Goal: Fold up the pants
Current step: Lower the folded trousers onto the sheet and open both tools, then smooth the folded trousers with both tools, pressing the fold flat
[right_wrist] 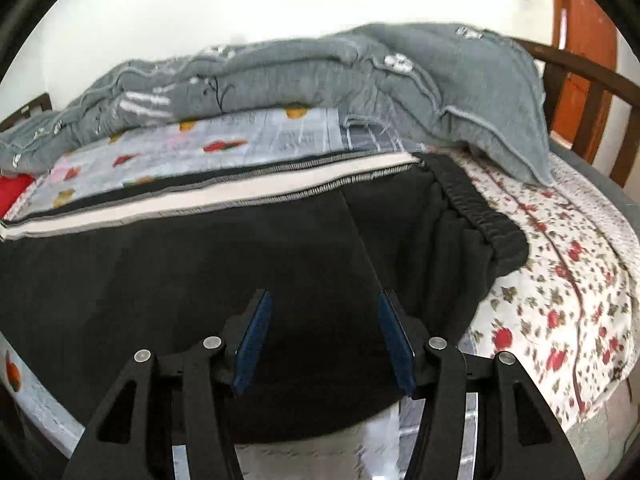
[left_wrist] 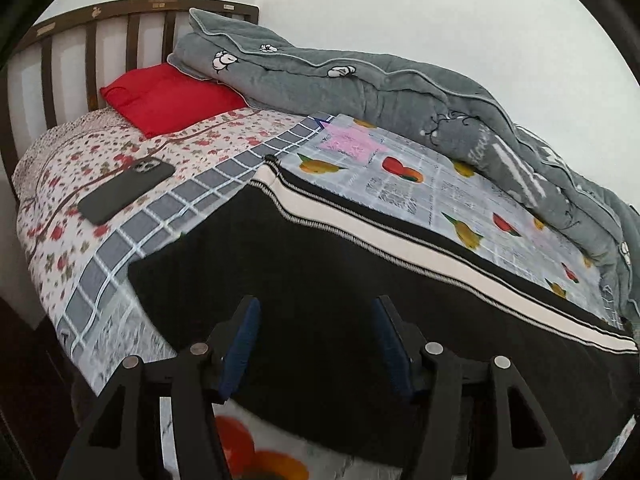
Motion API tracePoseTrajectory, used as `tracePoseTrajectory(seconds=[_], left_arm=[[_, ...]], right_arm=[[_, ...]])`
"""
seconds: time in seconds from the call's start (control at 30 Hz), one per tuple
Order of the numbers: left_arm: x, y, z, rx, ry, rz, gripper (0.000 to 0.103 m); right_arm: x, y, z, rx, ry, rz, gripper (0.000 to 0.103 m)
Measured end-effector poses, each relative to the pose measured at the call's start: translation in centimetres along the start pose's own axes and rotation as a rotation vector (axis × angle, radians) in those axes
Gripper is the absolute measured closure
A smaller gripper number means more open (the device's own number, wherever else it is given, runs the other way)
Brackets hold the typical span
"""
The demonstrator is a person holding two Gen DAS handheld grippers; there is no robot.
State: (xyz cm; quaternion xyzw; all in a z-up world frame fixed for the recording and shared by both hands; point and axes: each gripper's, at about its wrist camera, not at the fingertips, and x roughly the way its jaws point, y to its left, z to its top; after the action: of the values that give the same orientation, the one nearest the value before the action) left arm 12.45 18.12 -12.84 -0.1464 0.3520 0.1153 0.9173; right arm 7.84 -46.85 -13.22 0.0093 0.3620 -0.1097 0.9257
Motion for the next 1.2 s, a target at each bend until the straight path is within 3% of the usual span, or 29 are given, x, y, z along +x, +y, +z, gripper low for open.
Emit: tracePoseTrajectory(seconds=[0.17,0.27,0.37,0.5,0.7,0.93,1.2], left_arm=[[-0.9,1.9,-1.9,-0.024,0.021,-0.008,0.047],[-1.1,3.4,-2.8,-0.050,0.030,-0.015,0.047],[-0.8,5.5,-3.7,-0.091,0.049,-0.042,0.046],[0.4,8.4,-4.7,-0.184,0.081,-0.152,0.045],[3.3,11.0,-5.2,-0.309,0.117,-0.241,0.045],[4.1,11.1,-3.1,-0.320,0.078,-0.218,0.045],[5.0,11.2,-1.4,-0.346,0.055,-0.146,0.047]], right_arm=[[-2.3,1.5,0.0,0.046,-0.045,0.053,0.047],[-2.9,2.9,0.0,0.050,-0.098,0.021,0.047],[-2.7,4.3,0.1,0.047,-0.062,0.049,0.047],[-2.3,6.4,-0.5,0.028,-0.030,0.080,0.047],[-1.5,9.1,-1.6,0.025,0.029,0.103,0.047],[-0.8,11.4,-2.4,0.083,0.163,0.153,0.047],[-0.7,11.9,-3.7,0.111,0.227,0.201,0.044]])
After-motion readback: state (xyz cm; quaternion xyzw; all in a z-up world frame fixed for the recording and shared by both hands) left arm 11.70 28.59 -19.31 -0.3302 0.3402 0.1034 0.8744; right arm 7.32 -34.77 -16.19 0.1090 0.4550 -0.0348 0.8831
